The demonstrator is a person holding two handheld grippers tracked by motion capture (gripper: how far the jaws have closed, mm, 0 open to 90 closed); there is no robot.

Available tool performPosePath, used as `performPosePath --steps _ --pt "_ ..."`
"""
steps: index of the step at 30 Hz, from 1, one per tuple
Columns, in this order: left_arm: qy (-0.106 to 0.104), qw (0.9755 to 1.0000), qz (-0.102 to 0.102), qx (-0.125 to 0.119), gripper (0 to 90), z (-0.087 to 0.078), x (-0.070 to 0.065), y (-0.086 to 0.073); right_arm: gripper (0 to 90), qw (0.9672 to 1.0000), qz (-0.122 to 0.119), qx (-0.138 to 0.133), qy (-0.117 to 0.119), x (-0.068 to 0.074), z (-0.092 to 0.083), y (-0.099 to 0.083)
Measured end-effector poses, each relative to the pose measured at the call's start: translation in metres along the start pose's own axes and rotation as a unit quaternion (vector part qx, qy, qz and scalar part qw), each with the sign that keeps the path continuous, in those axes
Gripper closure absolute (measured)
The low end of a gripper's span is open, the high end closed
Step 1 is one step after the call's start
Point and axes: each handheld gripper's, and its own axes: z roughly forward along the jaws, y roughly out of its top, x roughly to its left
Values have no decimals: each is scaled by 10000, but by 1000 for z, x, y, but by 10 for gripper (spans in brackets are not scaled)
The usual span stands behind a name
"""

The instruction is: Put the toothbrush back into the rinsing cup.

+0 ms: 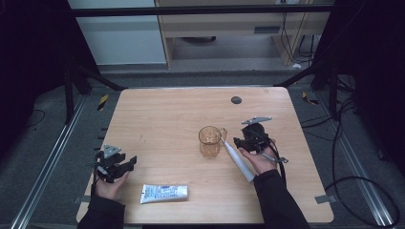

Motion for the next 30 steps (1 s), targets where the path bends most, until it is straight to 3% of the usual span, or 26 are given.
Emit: performPosePath --steps 11,16,30 --pt "-9 10000 28 29 489 1 0 0 562 9985 -149 533 54 9 24 6" --pt "-8 10000 38 49 488 1 0 -1 584 9972 -236 677 198 11 32 2" --pt "-15 10000 52 62 488 2 0 -1 598 9935 -374 1037 287 11 45 -7"
